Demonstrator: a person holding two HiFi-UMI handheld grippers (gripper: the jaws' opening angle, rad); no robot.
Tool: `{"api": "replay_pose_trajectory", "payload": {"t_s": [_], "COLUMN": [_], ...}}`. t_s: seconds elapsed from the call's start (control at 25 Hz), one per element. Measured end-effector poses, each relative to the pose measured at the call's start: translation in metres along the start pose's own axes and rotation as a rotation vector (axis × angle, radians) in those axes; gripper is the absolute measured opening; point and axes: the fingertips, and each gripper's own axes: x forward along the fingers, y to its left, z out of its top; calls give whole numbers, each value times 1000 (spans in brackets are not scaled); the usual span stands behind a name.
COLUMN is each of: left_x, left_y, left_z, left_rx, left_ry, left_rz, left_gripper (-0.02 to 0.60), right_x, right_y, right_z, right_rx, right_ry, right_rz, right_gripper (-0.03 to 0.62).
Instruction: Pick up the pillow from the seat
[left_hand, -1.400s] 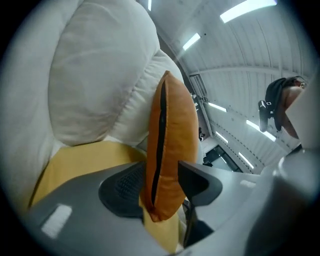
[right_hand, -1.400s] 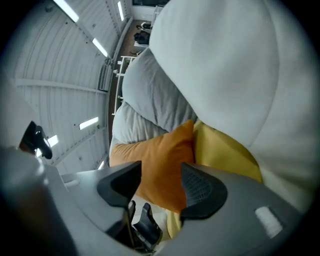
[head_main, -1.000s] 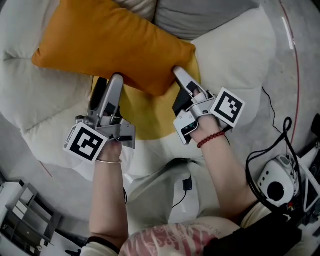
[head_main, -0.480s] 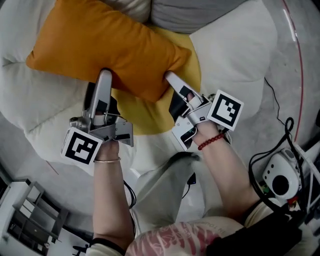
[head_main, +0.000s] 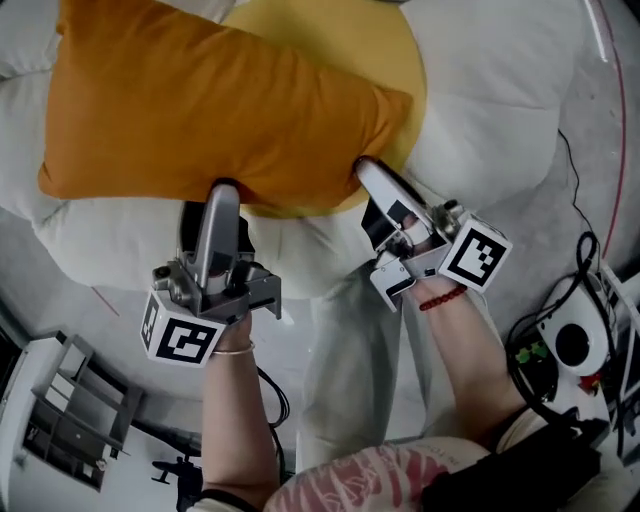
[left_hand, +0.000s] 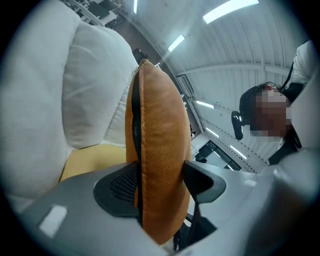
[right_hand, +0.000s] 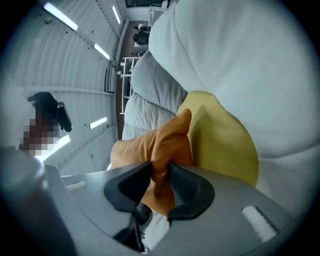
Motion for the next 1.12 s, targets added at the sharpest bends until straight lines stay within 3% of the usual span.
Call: {"api": "replay_pose_trajectory", "payload": {"t_s": [0.2,0.36,0.52,0.84,1.12], "left_x": [-46,-67,-78,-95,-88], "left_y": [-11,-27,-73,-150,-222], "left_z": [-17,-35,-32,27,96], "left_rx": [-27,-20,-10,23,106], "left_ry": [43,139,140,120,67], "left_rz": [22,56,40,7,-87], "left_gripper": [282,273,267,262,259], "right_x": [-21,-45,-81,-86,-75], "right_y": [11,10,46,146,246], "right_z": [-21,-37,-38,-23,12], "right_rx": [-47,21,-10,-87,-211], "right_ry": [22,22,87,155,200], "right_rz": [27,-57,-84,-118,-70], "right_gripper": [112,103,103,101,101]}}
